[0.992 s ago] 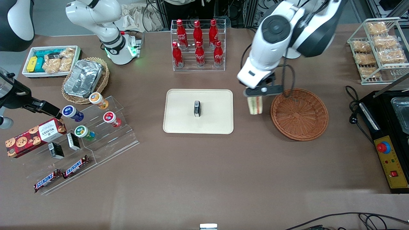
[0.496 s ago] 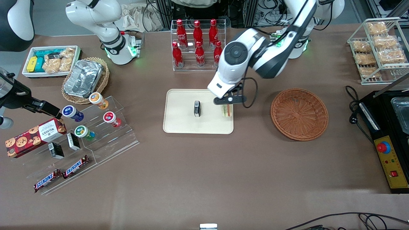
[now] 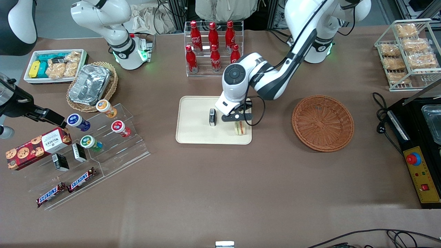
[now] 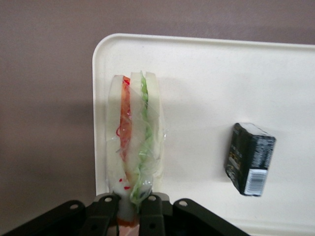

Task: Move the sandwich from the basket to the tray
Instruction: 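Lower the sandwich onto the tray beside the black box, then open the left gripper and raise it away from the sandwich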

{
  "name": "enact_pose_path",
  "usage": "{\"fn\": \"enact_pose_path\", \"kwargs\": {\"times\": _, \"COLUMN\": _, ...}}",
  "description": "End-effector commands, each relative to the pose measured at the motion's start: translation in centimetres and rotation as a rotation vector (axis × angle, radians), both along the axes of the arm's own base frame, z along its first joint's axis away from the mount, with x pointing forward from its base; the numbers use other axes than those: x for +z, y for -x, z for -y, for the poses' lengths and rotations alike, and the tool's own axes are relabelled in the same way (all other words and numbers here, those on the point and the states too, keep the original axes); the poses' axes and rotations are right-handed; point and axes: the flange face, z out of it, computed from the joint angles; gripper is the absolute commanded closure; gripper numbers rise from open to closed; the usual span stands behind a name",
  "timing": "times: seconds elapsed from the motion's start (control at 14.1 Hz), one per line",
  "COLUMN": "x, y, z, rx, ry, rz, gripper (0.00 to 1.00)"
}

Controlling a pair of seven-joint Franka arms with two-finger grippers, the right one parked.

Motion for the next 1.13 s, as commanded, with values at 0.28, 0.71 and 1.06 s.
{"fn": "enact_pose_path", "kwargs": {"times": 0.28, "x": -0.5, "y": 0.2, "z": -0.3, "rx": -0.038, "ry": -0.047, "rz": 0.070, "gripper": 0.00}}
{"fn": "enact_pose_path", "kwargs": {"times": 0.71, "x": 11.0, "y": -2.9, "z": -6.8, "rx": 0.072, "ry": -0.174, "rz": 0.058, "gripper": 0.00}}
{"fn": "enact_pose_path", "kwargs": {"times": 1.06, "x": 18.9, "y": -7.8, "z": -15.9, "rx": 0.089, "ry": -0.197, "rz": 0.164, "gripper": 0.00}}
